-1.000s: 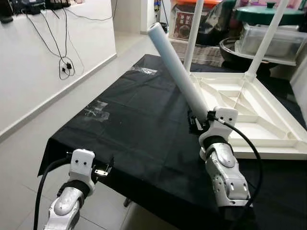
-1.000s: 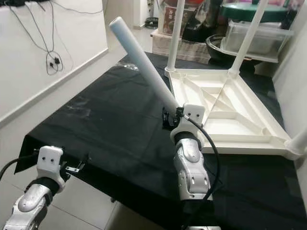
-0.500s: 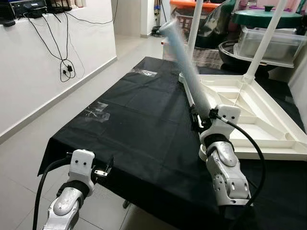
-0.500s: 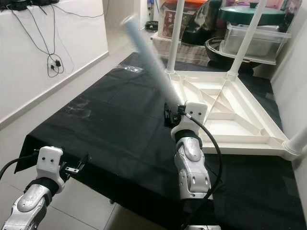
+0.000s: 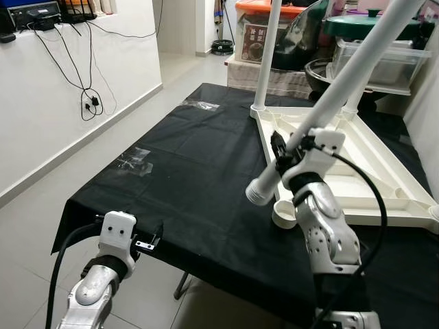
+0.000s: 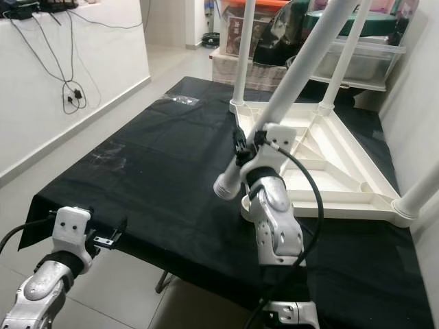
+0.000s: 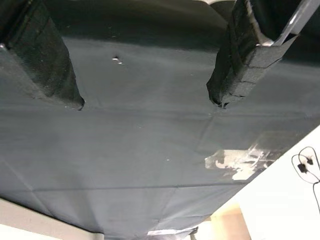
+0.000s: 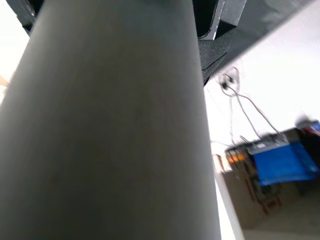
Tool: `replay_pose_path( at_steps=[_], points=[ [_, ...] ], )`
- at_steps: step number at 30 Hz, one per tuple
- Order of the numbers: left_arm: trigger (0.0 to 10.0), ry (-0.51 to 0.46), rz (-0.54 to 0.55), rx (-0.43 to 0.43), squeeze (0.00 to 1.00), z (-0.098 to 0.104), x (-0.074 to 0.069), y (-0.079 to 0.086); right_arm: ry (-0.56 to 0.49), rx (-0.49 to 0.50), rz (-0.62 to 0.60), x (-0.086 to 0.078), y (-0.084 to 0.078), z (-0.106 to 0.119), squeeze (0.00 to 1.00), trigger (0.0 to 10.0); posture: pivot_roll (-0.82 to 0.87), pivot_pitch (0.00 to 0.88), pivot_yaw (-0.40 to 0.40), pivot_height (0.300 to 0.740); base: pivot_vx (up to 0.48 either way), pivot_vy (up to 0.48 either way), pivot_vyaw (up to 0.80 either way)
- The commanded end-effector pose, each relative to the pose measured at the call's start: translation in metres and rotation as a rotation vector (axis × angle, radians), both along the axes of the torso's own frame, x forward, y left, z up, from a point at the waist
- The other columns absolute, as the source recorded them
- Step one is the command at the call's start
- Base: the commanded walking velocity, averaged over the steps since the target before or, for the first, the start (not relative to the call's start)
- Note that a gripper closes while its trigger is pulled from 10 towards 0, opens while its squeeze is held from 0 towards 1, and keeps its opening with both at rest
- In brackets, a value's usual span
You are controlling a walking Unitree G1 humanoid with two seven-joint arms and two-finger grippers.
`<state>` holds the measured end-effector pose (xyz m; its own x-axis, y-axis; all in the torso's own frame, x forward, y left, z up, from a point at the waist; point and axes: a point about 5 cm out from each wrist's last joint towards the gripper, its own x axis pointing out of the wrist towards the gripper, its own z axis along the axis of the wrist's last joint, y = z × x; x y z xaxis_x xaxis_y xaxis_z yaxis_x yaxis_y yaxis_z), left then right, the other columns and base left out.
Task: Building children table
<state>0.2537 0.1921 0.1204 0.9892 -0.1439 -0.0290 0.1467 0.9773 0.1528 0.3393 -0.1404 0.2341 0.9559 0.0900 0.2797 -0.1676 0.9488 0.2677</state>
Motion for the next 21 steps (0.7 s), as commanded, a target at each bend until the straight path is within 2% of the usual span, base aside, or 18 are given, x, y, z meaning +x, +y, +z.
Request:
replay_pose_path(
  at_steps=[1,5,10,13,21],
  points=[
    [10.0,-0.006,-0.017,0.001,0.00,0.004,0.001,0.004,-0.035,0.014,0.017,0.001,-0.001,0.011,0.00,0.0,0.06,0.000,-0.052,0.740,0.000,0.000,0.00],
    [10.0,-0.026,-0.044,0.014,0.00,0.012,0.003,0.008,-0.062,0.027,0.086,0.002,0.008,0.020,0.00,0.0,0.06,0.000,-0.052,0.740,0.000,0.000,0.00],
    [10.0,-0.048,-0.122,0.012,0.00,0.029,0.002,0.011,-0.103,0.050,0.269,-0.009,0.034,0.028,0.00,0.0,0.06,0.000,-0.057,0.740,0.000,0.000,0.00],
    [10.0,-0.043,-0.147,0.010,0.00,0.029,0.001,0.009,-0.113,0.051,0.324,-0.012,0.042,0.029,0.00,0.0,0.07,0.000,-0.057,0.740,0.000,0.000,0.00],
    [10.0,-0.021,-0.185,0.003,0.00,0.024,-0.003,0.003,-0.109,0.061,0.379,-0.016,0.052,0.028,0.00,0.0,0.07,0.000,-0.057,0.740,0.000,0.000,0.00]
  ],
)
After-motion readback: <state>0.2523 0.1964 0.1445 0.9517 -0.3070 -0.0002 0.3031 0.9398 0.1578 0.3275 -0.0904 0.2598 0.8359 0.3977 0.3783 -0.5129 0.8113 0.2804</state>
